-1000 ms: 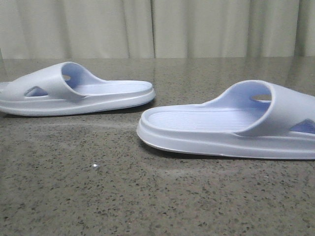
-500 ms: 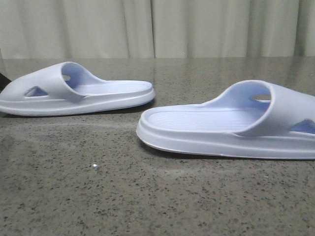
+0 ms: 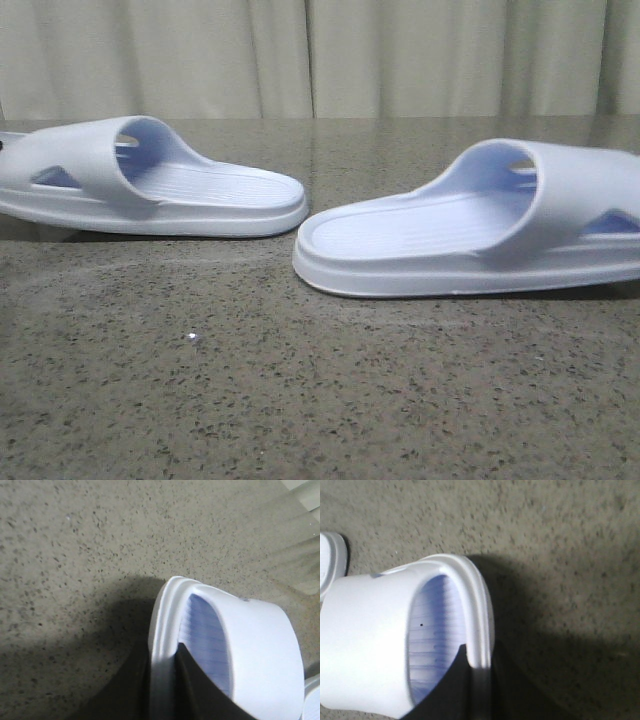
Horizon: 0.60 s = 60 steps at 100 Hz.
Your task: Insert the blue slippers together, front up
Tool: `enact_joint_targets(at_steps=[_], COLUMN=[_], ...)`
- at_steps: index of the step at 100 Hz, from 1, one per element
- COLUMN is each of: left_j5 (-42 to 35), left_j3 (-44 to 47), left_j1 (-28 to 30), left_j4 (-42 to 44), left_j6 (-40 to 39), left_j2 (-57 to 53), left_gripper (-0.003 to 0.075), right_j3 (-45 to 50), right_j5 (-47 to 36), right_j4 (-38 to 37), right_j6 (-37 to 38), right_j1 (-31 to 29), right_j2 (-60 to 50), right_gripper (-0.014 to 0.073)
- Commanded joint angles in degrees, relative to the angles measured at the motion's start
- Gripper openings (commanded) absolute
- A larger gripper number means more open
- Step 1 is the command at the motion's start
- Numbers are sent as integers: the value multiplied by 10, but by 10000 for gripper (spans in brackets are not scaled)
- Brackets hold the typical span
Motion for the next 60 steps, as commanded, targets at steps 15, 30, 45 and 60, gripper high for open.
enact_joint_targets(at_steps=[15,30,45,60], left_j5=[69,130,169,196], left_j3=[-15,-15,-15,-15], left_j1=[61,64,64,63], left_j4=[-6,-48,-62,-78], left_j6=[1,1,0,-9], left_j2=[-81,-88,-88,-87], left_gripper=[15,15,15,15], right_j3=[-73,-85,-85,-85], right_j5=[23,62,86,97], right_j4=[79,132,170,194], right_j6=[-10,-21,-35,-41], right_j1=[-32,-41,-41,-37], right_j2=[-61,-61,-61,-60], right_gripper=[-102,-102,-102,-102])
